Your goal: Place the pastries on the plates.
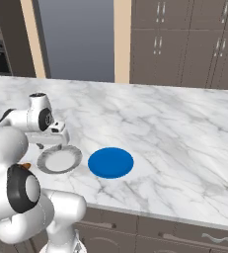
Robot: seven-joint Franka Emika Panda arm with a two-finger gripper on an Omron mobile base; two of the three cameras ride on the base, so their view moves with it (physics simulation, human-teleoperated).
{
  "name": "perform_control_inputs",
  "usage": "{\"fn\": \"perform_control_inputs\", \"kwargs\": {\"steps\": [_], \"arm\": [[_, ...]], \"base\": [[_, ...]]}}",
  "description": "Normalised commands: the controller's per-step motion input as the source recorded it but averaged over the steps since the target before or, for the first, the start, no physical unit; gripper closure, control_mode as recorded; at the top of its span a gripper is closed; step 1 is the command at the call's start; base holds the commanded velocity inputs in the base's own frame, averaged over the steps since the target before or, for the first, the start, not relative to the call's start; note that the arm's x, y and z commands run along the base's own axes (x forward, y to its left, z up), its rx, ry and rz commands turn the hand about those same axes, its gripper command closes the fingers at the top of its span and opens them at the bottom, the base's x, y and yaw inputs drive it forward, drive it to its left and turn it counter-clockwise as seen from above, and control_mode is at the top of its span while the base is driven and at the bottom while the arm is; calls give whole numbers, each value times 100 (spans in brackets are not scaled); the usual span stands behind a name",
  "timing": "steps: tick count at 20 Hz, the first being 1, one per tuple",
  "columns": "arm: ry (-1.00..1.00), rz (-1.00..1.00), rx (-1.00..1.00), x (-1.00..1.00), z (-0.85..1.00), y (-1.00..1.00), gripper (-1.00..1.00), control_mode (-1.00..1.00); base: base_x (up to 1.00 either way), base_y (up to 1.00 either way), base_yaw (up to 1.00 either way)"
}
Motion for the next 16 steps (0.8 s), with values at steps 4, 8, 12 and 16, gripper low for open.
{"fn": "perform_control_inputs", "kwargs": {"steps": [4,8,12,16], "arm": [[0,0,0,-35,-30,39,-100,-100],[-2,0,0,-43,-2,37,-100,-100],[0,0,1,-26,0,36,-100,-100],[0,0,19,-8,0,4,-100,-100]], "base": [[0,0,0],[0,0,0],[0,0,0],[0,0,0]]}}
